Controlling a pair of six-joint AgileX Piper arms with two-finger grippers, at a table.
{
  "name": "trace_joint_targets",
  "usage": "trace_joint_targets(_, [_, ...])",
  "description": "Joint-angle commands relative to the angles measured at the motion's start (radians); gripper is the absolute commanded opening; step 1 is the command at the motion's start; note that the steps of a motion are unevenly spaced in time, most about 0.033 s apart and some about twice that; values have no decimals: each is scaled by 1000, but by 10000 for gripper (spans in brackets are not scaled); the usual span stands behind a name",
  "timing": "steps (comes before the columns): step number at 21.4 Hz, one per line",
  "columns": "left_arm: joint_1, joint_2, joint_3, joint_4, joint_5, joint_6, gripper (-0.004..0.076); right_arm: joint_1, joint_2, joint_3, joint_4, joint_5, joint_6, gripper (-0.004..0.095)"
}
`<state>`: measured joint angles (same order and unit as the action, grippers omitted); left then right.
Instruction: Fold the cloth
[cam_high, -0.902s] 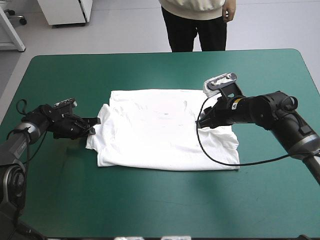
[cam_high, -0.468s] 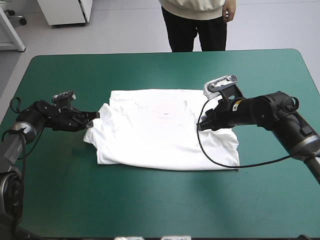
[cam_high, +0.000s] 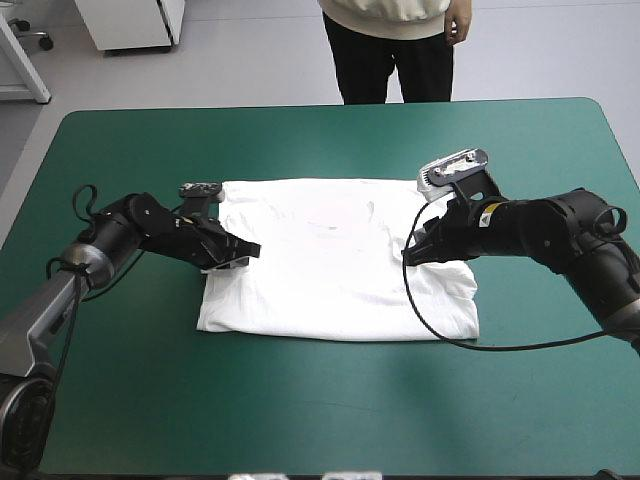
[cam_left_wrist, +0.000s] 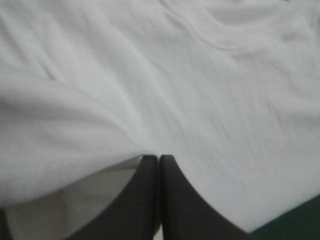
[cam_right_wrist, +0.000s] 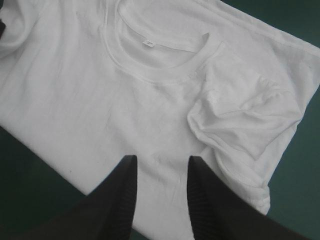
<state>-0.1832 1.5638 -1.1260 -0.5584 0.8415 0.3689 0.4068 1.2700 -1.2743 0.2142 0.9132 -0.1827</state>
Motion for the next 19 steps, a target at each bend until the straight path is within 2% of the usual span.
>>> trace_joint_targets(1, [-76, 12, -29, -24, -43, -2, -9, -4, -42, -26, 3, -37, 5, 320])
trace_joint_targets(4, [-96, 89, -29, -24, -83, 5, -8, -4, -44, -26, 8, -22, 5, 320])
trace_joint_targets(6, [-96, 121, -29, -32, -88, 42, 17, -4, -44, -26, -39, -17, 6, 320])
trace_joint_targets(8, [-96, 97, -29, -44, -74, 74, 209, -4, -44, -26, -205, -6, 95, 347])
trace_joint_targets(10, [-96, 56, -29, -57, -90, 76, 461, -8, -48, -26, -296, -8, 172, 387])
trace_joint_targets(12, [-96, -7, -29, -83, -85, 73, 580, -8, -61, -26, -328, -34, 206, 387])
trace_joint_targets(16, [-94, -145, -18, -48, -20, 63, 543, -8, -99, 55, -332, -31, 193, 387])
trace_joint_targets(19, [-94, -249, 52, 70, -20, -30, 502, -8, -152, 183, -339, -67, 204, 387])
